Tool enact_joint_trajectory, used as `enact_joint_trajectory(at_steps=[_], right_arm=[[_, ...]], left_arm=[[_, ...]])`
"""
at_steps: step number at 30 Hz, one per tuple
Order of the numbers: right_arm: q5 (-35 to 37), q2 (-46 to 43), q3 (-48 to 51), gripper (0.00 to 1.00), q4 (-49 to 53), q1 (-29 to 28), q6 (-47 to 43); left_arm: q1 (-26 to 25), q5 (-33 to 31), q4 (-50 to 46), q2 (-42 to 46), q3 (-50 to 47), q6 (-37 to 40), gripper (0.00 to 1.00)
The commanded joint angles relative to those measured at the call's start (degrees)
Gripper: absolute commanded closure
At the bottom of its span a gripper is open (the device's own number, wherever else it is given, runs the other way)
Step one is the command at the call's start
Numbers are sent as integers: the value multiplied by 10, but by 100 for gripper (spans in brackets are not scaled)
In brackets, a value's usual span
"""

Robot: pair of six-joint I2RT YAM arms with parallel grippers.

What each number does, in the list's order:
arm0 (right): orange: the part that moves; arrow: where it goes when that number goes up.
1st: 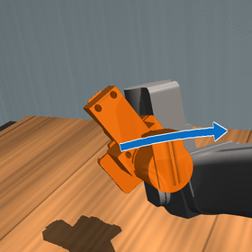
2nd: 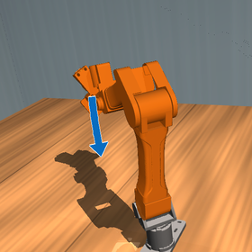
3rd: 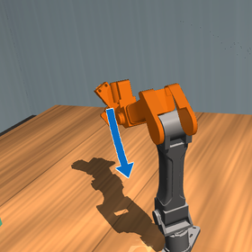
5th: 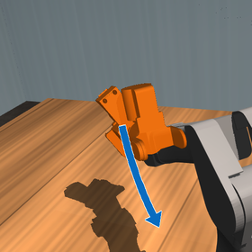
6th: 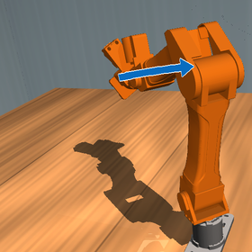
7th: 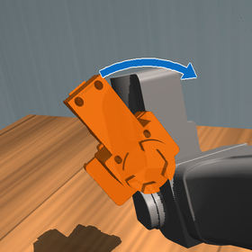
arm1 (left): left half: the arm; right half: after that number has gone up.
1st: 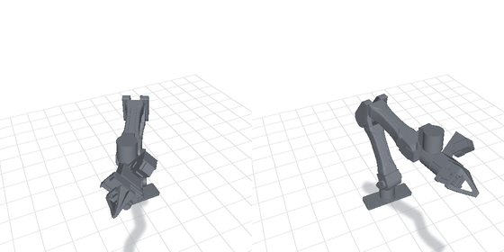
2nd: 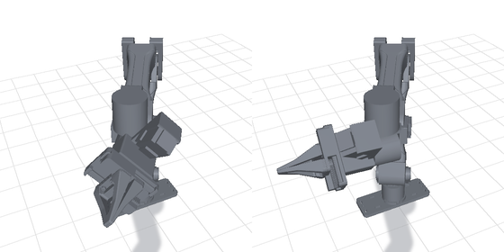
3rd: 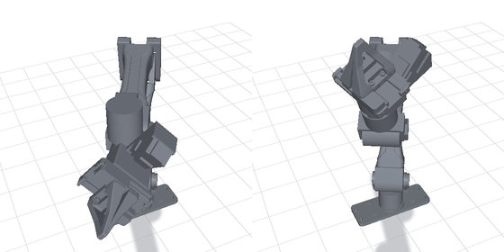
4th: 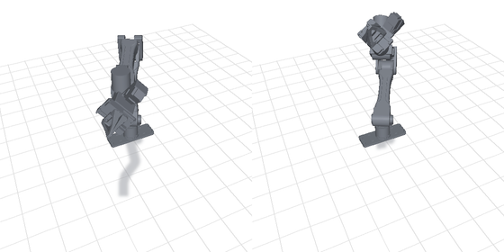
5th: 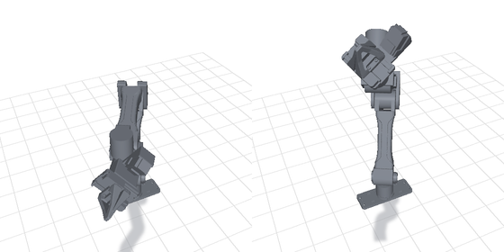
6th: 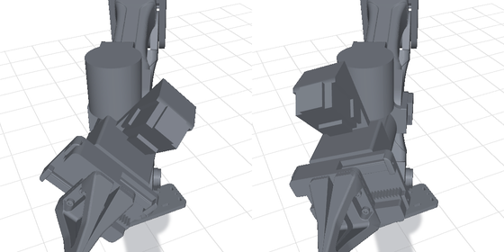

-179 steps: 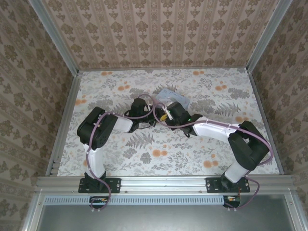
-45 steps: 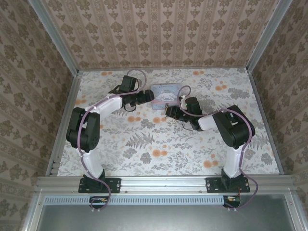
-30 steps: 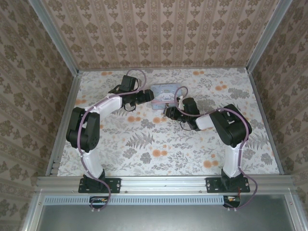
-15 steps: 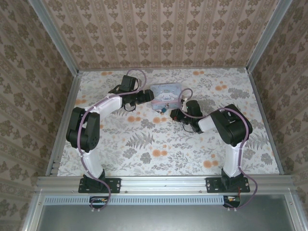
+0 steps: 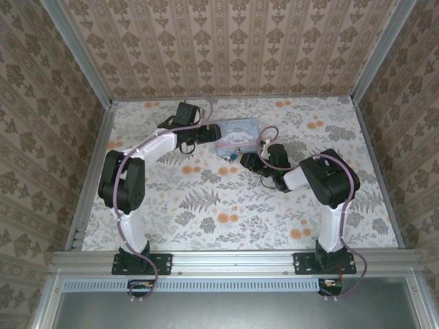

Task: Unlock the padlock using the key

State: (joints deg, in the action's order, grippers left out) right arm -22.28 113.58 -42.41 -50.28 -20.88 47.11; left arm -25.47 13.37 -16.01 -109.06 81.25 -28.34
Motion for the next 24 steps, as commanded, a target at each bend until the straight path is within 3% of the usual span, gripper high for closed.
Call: enact_joint_trajectory(at_steps=[1,16,24], right_arm=[[2,30,-10,63,-17,-5,19],[38,59,-42,64,-27,-21,42],[46,72,-49,70,-47,-21,59]], left_arm=[[-1,-15,-26,-24,29,21,14],[-3,-18,-43,-58,58,28,14],[-3,-20,-46,-64,58,27,14]])
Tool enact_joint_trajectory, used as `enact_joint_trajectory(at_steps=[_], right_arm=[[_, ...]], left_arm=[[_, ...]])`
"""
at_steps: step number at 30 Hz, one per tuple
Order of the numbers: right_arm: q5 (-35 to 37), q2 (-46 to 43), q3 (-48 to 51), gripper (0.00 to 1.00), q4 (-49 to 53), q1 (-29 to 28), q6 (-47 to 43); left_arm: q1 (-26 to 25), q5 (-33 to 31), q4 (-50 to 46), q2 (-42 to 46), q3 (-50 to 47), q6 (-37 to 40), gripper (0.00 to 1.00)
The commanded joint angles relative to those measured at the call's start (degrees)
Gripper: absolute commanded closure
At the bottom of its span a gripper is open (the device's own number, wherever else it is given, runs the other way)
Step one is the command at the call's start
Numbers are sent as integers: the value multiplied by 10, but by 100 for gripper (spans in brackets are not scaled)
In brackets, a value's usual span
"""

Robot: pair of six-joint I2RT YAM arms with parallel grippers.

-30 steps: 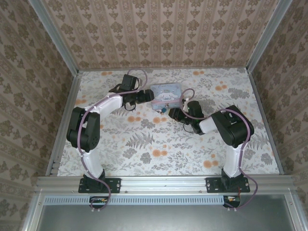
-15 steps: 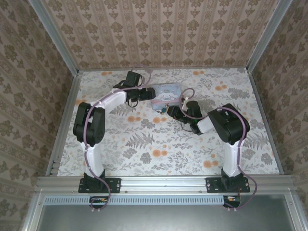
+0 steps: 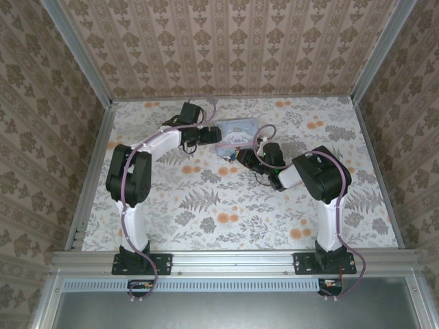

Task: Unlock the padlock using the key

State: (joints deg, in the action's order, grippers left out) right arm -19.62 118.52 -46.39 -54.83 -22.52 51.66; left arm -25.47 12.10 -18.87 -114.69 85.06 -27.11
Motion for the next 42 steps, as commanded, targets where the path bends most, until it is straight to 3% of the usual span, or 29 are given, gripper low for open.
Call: enact_joint_trajectory(at_steps=[1,12,20,31,42], right_arm=[[20,26,-10,72,-4,-5,16],[25,37,-16,84,-27,-4,34],[27,32,-7,100,-56,1,61],[53,21,11,100,-78,5,123],[72,6,20,100,-58,18,160]], left_arm=[[-3,-8,-18,-9,19,14,14],[-22,-14,-20,-14,16,15,14],[-37,-67,-44,-21,17,33,14],[-51,-133,-81,-39,26,50,14],[-56,-158,-100,-65,31,61,15]])
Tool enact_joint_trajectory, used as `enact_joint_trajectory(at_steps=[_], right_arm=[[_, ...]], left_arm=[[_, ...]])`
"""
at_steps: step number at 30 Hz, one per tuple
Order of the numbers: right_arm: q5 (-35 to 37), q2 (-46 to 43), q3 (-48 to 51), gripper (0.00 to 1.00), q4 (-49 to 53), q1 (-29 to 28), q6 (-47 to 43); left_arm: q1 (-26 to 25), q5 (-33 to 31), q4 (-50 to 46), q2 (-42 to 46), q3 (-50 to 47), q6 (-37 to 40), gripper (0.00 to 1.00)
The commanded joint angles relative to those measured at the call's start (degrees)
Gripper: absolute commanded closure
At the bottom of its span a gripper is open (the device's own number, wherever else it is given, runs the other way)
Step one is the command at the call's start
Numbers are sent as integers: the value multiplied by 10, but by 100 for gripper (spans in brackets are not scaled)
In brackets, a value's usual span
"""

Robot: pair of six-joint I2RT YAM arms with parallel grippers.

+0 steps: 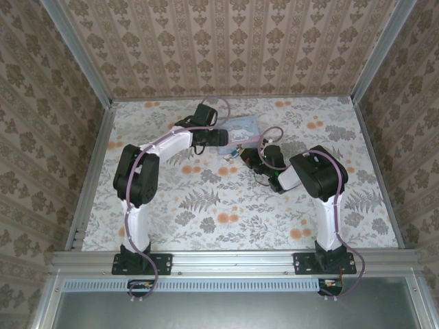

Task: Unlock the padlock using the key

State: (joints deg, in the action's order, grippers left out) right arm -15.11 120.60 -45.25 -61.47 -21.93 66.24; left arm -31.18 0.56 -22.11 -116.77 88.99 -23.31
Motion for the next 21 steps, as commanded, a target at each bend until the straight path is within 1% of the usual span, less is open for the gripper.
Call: enact_joint_trajectory(at_steps=[1,7,15,21], right_arm=[[28,-17,10,100,15,13,13],[32,-24,14,100,26,24,20],[39,-41,18,100,69,41,18],[47,-49,31,100,69,57,25]], left_arm=[[0,-46,-70,-47,-8,24,15],[-4,-54,-77,-61,-8,28,15],[-8,-58,-82,-73,-4,31,15],[-10,-57,-83,-81,-1,31,15]])
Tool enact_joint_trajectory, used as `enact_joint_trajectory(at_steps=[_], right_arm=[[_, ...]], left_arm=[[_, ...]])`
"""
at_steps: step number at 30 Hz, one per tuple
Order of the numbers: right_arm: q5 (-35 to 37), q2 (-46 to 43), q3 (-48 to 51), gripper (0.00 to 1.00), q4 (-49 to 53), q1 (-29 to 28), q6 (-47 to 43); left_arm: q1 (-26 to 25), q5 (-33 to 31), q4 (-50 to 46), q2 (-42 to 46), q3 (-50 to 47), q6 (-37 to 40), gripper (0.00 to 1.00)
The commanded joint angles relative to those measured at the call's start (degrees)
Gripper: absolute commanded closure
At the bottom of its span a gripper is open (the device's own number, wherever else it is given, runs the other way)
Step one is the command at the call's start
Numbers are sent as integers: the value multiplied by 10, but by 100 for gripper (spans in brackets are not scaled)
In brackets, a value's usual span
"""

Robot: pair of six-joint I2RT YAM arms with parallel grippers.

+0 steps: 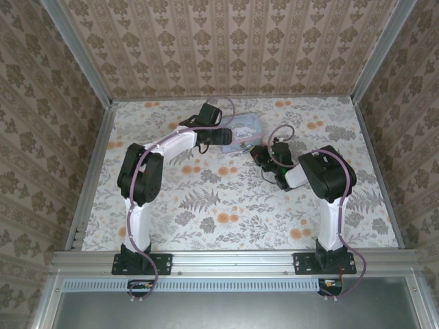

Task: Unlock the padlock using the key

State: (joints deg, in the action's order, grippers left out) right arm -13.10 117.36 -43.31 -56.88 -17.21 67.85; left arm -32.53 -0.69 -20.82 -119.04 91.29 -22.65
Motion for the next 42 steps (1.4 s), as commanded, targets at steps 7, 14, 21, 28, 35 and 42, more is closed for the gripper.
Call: enact_joint_trajectory(at_steps=[7,14,21,28,35,42], right_arm=[[21,-26,26,100,19,19,11],[15,-59,91,100,-4,25,15],[22,-123,184,100,2,35,19],[27,-257,259,53,91,56,7],[53,-521,267,30,348,72,-67],[55,-708,202,7,548,117,-161]], left_arm=[[2,-42,-94,-59,-25,22,16],[2,-19,-85,-40,-35,17,15],[2,8,-70,0,-50,6,13],[5,38,-63,58,-65,-7,12],[8,48,-55,145,-93,-17,11],[16,44,-34,256,-133,-19,0]])
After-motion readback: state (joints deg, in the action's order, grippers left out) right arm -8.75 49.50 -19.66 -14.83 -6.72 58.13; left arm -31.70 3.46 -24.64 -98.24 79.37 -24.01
